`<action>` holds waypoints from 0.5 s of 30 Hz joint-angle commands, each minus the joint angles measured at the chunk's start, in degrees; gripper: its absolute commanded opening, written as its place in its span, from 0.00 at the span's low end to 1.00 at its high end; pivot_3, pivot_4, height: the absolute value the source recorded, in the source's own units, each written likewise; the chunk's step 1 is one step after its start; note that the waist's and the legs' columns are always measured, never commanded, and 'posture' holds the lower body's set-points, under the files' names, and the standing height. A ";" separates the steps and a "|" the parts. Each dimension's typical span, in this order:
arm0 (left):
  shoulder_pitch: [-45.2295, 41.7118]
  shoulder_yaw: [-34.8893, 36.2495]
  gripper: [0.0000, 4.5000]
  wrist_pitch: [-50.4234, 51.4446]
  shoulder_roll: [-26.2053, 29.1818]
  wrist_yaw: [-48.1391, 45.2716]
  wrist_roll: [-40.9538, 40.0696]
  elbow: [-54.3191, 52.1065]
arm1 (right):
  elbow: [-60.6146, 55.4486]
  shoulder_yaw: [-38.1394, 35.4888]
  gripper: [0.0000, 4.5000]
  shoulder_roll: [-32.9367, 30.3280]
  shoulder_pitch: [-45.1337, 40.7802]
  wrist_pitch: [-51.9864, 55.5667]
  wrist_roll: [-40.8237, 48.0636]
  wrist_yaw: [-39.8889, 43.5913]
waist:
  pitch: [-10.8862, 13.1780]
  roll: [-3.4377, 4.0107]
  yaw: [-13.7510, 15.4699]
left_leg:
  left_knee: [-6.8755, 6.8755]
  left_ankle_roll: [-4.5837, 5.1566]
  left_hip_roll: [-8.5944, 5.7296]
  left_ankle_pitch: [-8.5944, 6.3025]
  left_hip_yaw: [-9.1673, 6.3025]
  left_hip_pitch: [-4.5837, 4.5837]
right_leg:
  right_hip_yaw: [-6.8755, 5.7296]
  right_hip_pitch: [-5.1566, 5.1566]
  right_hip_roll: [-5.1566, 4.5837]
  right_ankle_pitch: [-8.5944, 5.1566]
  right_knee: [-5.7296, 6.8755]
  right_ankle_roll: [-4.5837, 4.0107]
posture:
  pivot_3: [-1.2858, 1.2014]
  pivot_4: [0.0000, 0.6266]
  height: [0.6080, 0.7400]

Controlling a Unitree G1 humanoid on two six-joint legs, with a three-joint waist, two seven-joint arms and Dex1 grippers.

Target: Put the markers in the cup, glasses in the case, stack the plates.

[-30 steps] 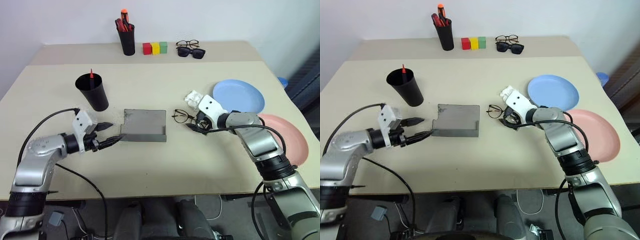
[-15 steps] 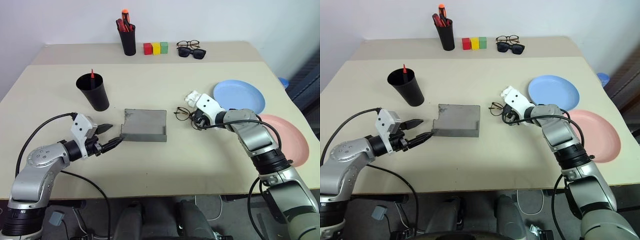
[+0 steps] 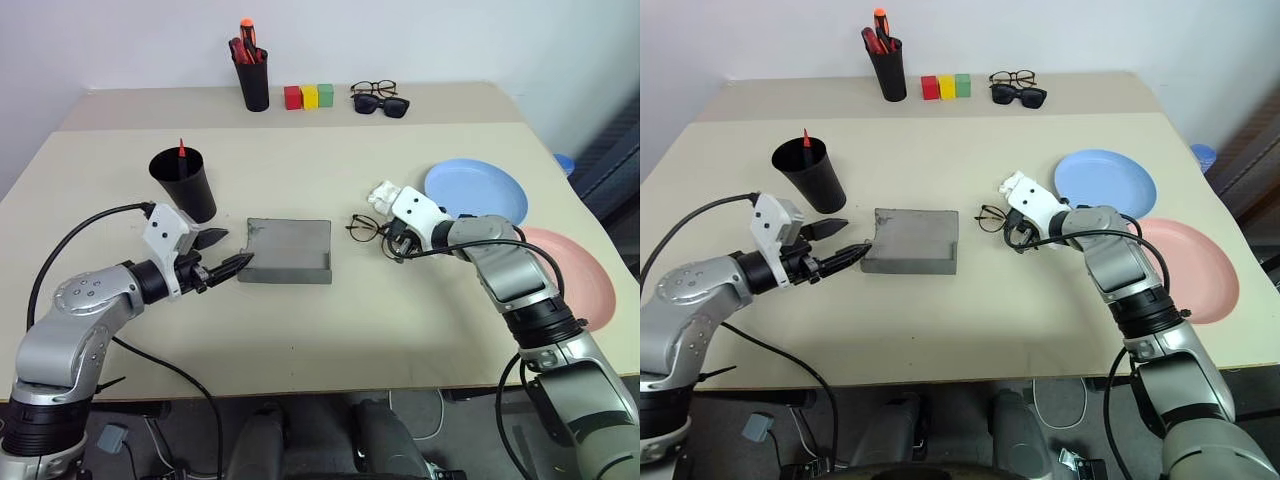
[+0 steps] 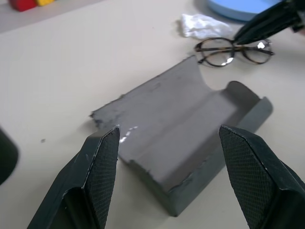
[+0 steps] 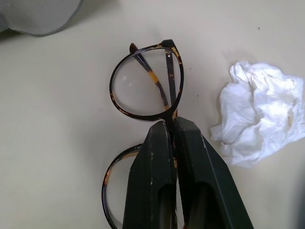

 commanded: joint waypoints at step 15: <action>14.65 11.53 0.75 -7.42 3.74 -4.33 -0.79 2.84 | 8.63 9.42 0.01 19.50 -17.22 -11.85 -1.21 2.95 | -0.01 -0.03 0.36 | -0.39 -0.10 0.05 0.05 -0.05 0.07 | -0.05 -0.10 -0.06 0.00 -0.06 -0.03 | 0.52 0.24 1.00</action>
